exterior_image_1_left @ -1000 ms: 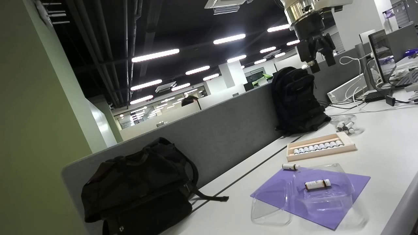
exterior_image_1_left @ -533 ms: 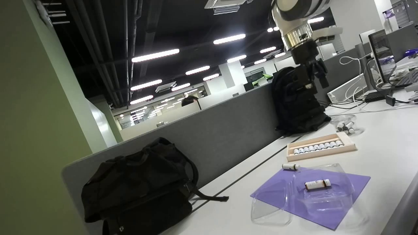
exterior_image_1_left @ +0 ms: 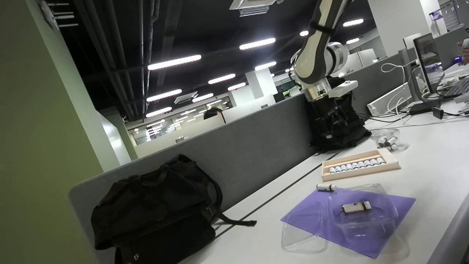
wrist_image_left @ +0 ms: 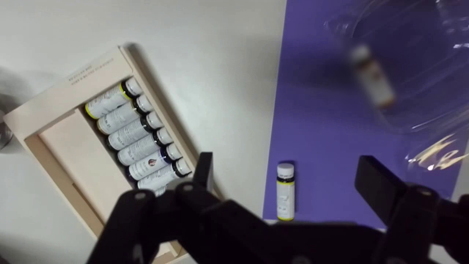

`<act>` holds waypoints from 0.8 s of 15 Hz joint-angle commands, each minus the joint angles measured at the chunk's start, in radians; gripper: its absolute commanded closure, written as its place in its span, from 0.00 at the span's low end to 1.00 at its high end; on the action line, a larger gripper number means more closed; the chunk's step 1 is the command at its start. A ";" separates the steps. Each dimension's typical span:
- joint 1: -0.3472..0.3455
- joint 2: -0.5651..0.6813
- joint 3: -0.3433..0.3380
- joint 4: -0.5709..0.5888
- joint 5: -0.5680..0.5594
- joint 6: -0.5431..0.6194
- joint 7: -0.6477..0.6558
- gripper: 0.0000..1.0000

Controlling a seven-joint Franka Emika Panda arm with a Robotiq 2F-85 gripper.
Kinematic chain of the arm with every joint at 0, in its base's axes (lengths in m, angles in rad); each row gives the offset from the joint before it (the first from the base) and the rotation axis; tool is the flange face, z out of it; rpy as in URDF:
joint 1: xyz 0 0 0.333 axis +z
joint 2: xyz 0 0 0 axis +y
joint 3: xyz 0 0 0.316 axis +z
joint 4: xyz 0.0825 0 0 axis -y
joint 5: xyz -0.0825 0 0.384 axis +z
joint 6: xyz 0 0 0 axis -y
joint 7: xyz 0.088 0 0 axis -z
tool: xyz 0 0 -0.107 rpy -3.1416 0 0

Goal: Get the bottle and put it in the upper half of the cardboard box

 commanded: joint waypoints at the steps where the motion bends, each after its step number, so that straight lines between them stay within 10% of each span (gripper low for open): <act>1: 0.028 0.207 -0.020 0.249 -0.088 -0.057 0.145 0.00; 2: 0.003 0.119 -0.003 0.121 -0.037 -0.004 0.051 0.00; 12: 0.005 0.146 -0.003 0.143 -0.039 -0.003 0.049 0.00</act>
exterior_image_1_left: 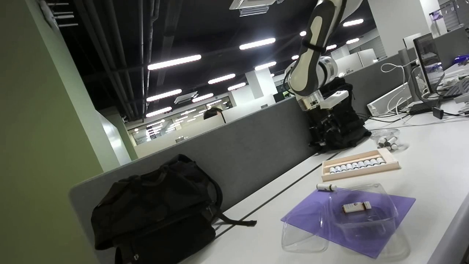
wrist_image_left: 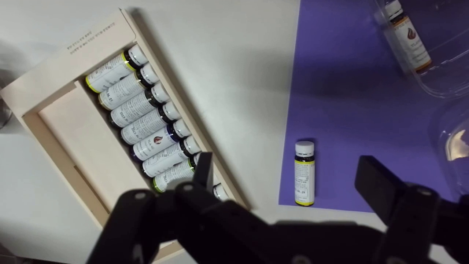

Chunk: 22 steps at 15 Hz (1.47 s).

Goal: Get the bottle and put it in the upper half of the cardboard box

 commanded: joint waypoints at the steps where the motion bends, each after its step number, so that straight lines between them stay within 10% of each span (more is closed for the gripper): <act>1: -0.004 0.019 0.003 0.026 0.005 0.002 -0.007 0.00; 22: -0.063 0.525 0.112 0.508 0.083 -0.056 -0.290 0.00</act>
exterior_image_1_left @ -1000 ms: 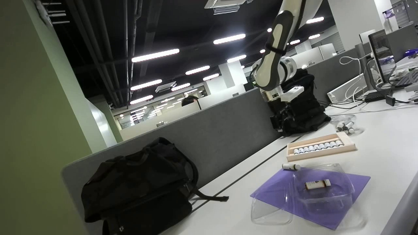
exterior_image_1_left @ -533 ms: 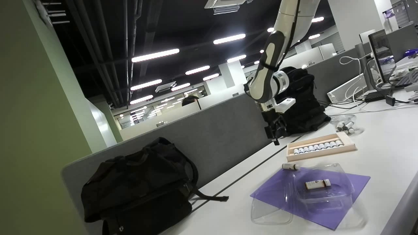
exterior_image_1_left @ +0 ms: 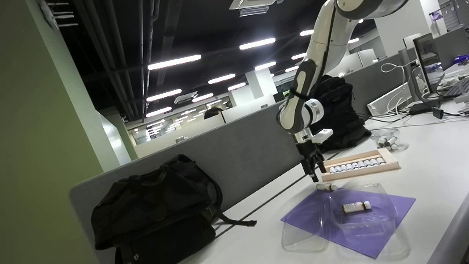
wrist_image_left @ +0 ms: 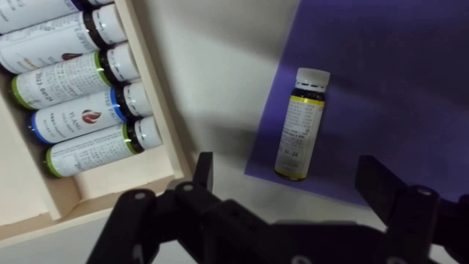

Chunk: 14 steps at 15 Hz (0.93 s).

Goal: Get the bottle and put it in the upper half of the cardboard box

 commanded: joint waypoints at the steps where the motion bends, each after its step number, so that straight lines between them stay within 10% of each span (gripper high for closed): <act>1: -0.022 0.066 0.027 0.095 0.019 -0.082 -0.033 0.00; 2: -0.023 0.077 0.030 0.106 0.023 -0.088 -0.036 0.25; 14: -0.086 0.093 0.029 0.203 0.126 -0.259 -0.021 0.99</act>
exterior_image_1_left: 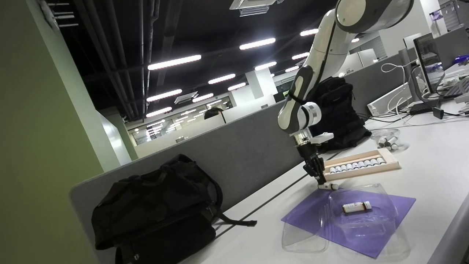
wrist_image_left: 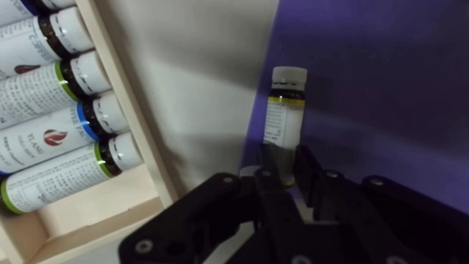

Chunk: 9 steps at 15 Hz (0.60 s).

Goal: Get the bottle and put it in the upper half of the cardboard box

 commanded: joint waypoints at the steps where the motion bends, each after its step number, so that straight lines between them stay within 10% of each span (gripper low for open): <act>1: -0.064 -0.007 0.009 0.064 0.057 -0.127 0.005 1.00; 3: -0.078 -0.016 -0.003 0.081 0.072 -0.160 0.019 1.00; 4: -0.079 -0.017 -0.010 0.090 0.067 -0.185 0.023 0.74; 9: -0.072 -0.006 -0.003 0.106 0.062 -0.201 0.009 0.47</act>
